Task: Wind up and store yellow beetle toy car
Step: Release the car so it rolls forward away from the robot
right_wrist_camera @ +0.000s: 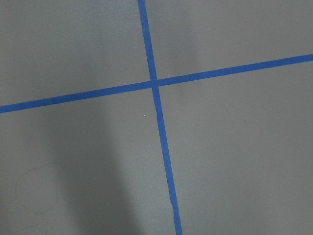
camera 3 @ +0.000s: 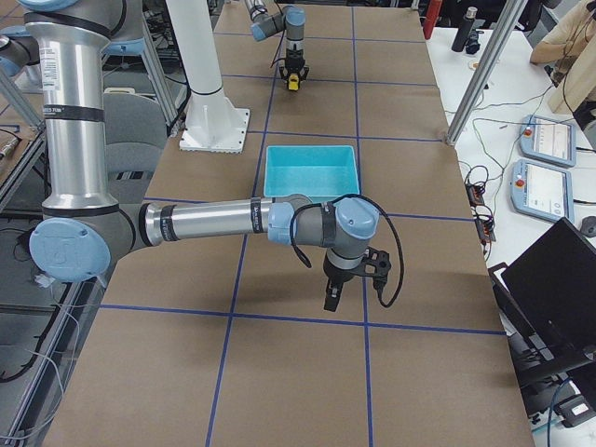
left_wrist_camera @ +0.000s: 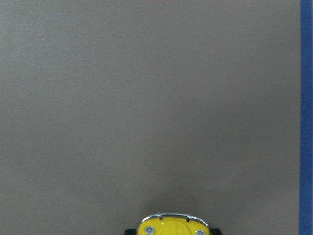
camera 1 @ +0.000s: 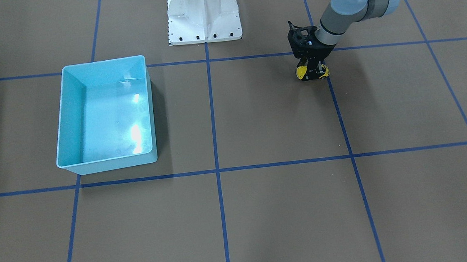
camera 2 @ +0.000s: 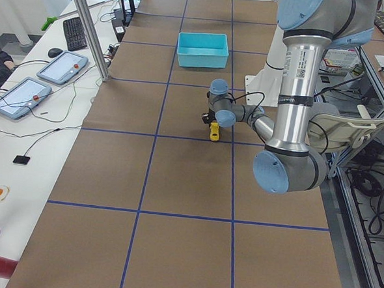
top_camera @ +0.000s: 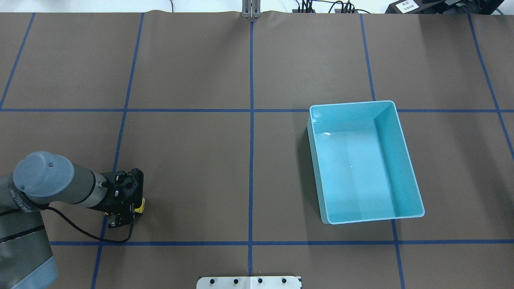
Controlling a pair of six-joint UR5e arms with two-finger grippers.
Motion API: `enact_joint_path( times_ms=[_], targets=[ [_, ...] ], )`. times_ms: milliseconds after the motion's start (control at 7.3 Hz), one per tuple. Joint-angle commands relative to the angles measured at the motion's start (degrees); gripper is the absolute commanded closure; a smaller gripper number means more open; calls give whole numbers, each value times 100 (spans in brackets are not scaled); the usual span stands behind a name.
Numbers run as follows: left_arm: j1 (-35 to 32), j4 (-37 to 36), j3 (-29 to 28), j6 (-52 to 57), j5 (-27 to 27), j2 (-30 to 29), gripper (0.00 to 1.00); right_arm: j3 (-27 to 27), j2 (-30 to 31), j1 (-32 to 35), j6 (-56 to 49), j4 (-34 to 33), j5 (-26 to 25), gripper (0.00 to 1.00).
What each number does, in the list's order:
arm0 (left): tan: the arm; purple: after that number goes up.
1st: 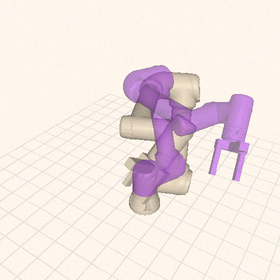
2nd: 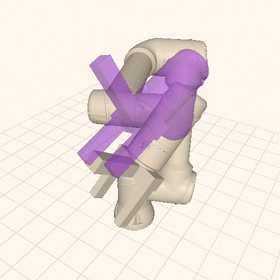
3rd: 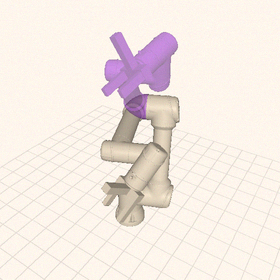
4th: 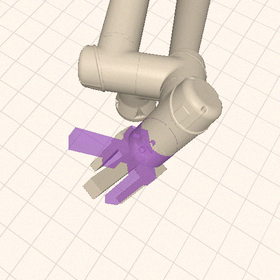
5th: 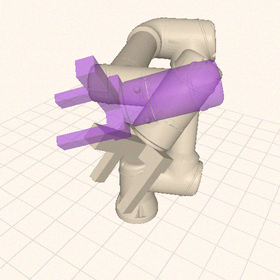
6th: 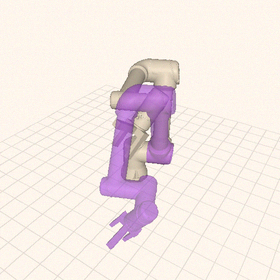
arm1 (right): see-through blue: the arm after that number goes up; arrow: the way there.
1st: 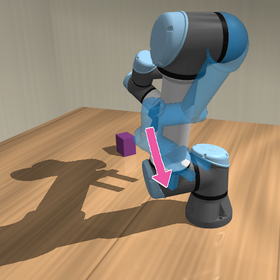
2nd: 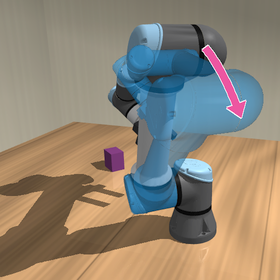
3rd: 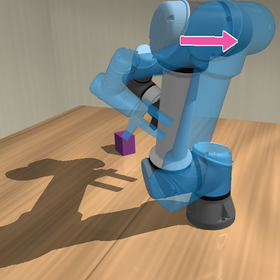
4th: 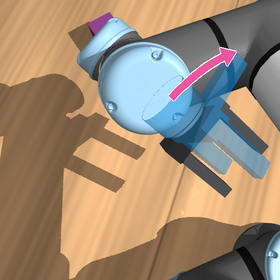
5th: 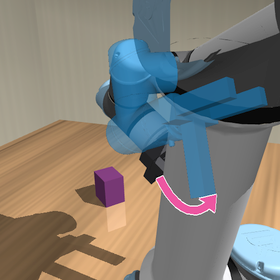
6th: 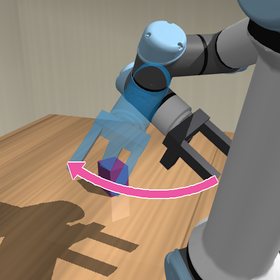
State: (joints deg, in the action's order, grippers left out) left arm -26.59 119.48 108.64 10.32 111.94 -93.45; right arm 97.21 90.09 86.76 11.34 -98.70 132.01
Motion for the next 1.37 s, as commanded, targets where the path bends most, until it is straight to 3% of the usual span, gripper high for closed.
enact_joint_path(
  times_ms=[0, 1233],
  targets=[
    [-22, 75, -19, 14, 3, 2, 0, 0, 0, -2, 0, 0, 0, 0],
    [-267, 163, 271, 5, 109, 388, 0, 0, 0, -1, 0, 0, 0, 0]
  ],
)
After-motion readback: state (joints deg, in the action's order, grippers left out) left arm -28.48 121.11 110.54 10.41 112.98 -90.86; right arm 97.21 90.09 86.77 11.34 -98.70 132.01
